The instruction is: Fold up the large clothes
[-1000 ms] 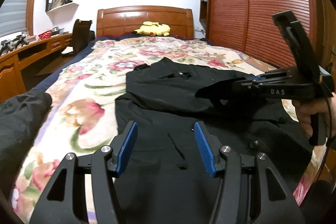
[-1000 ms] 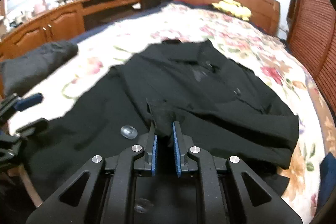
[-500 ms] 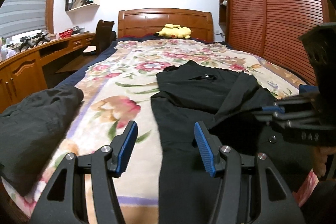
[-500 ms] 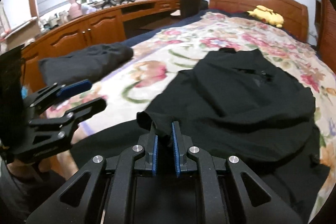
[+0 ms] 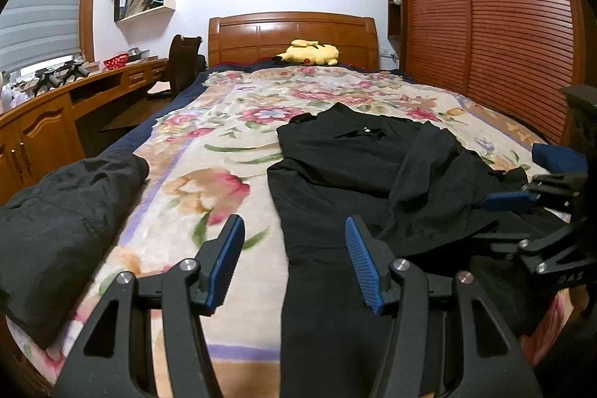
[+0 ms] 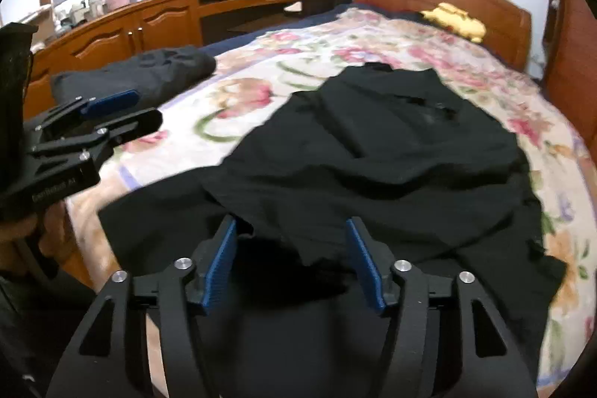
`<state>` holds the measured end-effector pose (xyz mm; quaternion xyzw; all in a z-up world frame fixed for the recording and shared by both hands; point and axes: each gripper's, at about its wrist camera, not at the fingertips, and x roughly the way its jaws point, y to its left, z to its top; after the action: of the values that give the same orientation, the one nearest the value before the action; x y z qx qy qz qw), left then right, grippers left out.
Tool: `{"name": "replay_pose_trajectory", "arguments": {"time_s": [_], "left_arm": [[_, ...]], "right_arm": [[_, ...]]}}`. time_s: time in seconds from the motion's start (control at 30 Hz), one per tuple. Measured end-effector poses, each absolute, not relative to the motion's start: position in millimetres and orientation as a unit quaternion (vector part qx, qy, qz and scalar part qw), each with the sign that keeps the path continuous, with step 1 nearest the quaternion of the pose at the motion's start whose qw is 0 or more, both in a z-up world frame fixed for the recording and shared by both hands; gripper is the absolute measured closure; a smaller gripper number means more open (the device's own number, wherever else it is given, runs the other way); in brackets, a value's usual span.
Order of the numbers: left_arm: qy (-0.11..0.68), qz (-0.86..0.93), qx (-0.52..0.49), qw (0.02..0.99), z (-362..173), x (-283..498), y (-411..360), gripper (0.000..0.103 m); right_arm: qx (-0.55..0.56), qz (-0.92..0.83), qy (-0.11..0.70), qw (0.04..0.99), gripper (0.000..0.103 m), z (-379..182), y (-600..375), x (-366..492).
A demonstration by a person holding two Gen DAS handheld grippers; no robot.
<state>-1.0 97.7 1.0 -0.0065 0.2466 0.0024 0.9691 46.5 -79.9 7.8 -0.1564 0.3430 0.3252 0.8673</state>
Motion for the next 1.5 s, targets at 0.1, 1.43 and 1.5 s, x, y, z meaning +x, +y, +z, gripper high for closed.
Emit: {"name": "replay_pose_trajectory", "arguments": {"time_s": [0.1,1.43,1.5], "left_arm": [[0.252,-0.006,-0.002,0.968,-2,2,92,0.048],[0.388,-0.068,0.063,0.917,-65,38,35,0.048],[0.392,-0.067,0.061,0.915,-68,40,36,0.048]], "right_arm": [[-0.167,0.309,0.329,0.877,0.037,9,-100,45],[-0.118,0.15,0.383,0.904,0.031,-57,-223,109],[-0.112,0.15,0.376,0.908,0.031,-60,-223,107]]}}
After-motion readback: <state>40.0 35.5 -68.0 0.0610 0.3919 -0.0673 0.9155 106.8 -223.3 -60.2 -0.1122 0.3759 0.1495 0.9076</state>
